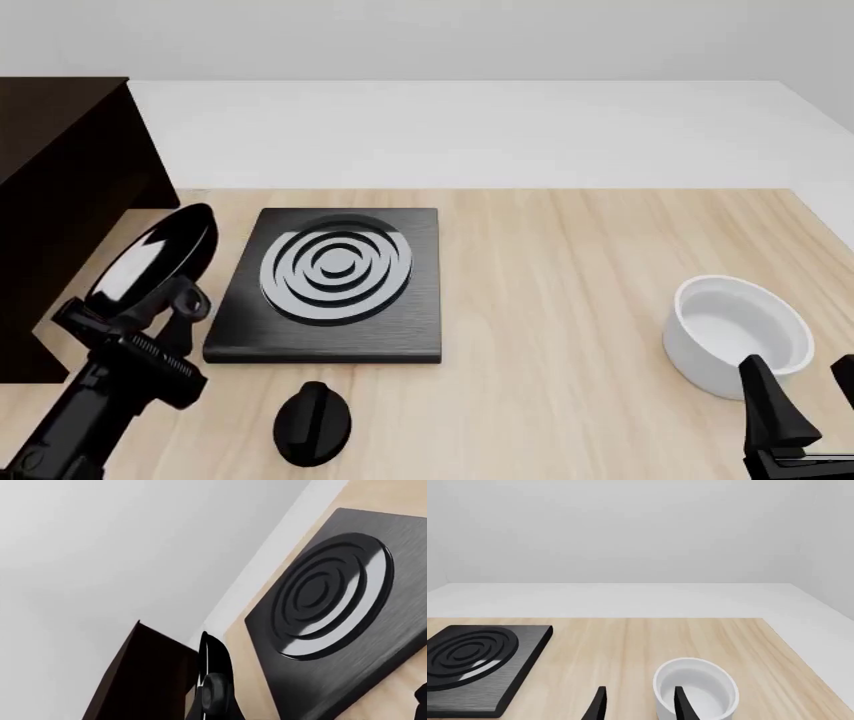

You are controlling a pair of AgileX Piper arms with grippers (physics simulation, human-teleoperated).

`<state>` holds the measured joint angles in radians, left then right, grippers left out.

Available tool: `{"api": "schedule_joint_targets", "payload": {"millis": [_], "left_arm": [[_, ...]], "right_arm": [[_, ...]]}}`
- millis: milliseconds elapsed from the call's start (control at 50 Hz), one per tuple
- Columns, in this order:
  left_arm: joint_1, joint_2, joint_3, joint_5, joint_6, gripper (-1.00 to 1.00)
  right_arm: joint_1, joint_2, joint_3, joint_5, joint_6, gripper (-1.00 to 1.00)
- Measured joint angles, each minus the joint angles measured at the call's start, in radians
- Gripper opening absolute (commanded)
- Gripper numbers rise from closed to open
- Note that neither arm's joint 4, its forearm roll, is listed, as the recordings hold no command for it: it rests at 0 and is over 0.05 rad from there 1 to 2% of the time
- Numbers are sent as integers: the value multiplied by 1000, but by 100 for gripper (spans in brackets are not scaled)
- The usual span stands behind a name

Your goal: Put the frying pan under the cabinet shelf.

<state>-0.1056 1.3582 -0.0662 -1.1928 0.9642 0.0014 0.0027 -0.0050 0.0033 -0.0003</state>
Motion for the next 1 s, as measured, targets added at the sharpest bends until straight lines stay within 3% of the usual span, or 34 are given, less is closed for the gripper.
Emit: {"api": "schedule_joint_targets", "payload": {"millis": [1000], "left_arm": [[73, 121, -91, -13, -13, -100]], "right_arm": [[0, 0, 0, 0, 0, 100]]}}
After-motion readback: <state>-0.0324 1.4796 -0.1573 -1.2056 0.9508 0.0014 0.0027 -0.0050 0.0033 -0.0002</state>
